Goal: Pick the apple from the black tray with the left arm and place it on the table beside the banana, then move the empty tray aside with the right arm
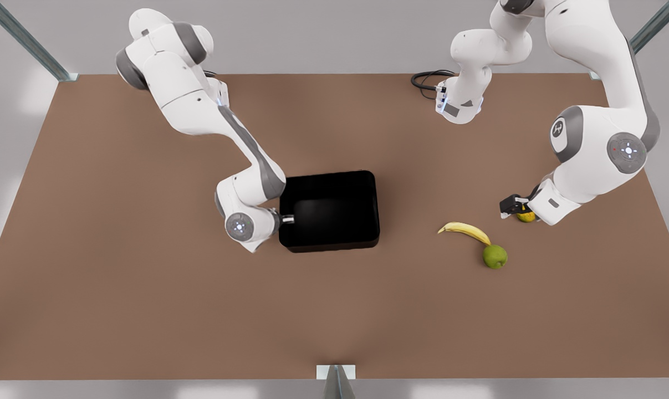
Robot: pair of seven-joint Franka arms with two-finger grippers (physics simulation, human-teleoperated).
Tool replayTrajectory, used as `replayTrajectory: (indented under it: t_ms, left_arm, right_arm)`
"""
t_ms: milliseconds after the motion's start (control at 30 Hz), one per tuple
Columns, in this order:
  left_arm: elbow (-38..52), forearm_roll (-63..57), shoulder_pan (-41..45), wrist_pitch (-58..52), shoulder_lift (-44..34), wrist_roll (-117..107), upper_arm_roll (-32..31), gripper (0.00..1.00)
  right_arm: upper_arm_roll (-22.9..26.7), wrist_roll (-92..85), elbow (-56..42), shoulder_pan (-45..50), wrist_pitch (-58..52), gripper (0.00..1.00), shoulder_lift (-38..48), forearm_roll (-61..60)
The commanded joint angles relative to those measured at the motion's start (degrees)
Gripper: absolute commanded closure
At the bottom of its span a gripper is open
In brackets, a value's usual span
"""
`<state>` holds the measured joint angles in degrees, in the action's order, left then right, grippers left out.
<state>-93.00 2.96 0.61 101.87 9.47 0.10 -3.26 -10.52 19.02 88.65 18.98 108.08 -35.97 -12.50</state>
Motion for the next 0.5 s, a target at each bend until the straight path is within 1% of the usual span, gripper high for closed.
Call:
replayTrajectory:
  t_ms: [0,67,133,200,267,367,467]
  left_arm:
    - [0.01,-0.06,0.53,0.44,-0.07,-2.39,-0.07,0.00]
    - [0.10,-0.15,0.62,0.79,-0.07,-3.18,-0.07,0.00]
    - [0.10,-0.15,0.70,0.61,-0.16,-3.18,-0.16,0.00]
    - [0.10,-0.15,0.97,0.79,-0.07,-3.62,-0.07,0.00]
    - [0.10,-0.15,1.32,0.52,-0.16,-3.97,-0.16,0.00]
    - [0.01,-0.15,1.41,0.44,-0.16,-4.06,-0.16,0.00]
    - [0.10,-0.15,1.49,0.44,-0.16,-4.06,-0.16,0.00]
  right_arm:
    - [0.67,-2.41,-0.06,-0.09,-6.39,0.79,1.95,0.02]
    - [1.11,-2.59,-0.15,-1.49,-10.35,0.79,4.15,0.11]
    - [1.55,-3.64,-0.15,-2.02,-12.63,0.81,5.12,0.11]
    - [2.43,-5.22,-0.15,-2.81,-14.30,0.81,5.73,0.11]
    - [5.06,-7.68,-0.23,-2.90,-16.14,0.81,6.17,0.11]
    - [10.52,-14.98,-0.50,-3.25,-19.75,0.81,7.93,0.11]
    - [13.15,-16.39,-1.29,-3.25,-22.21,0.82,9.43,0.11]
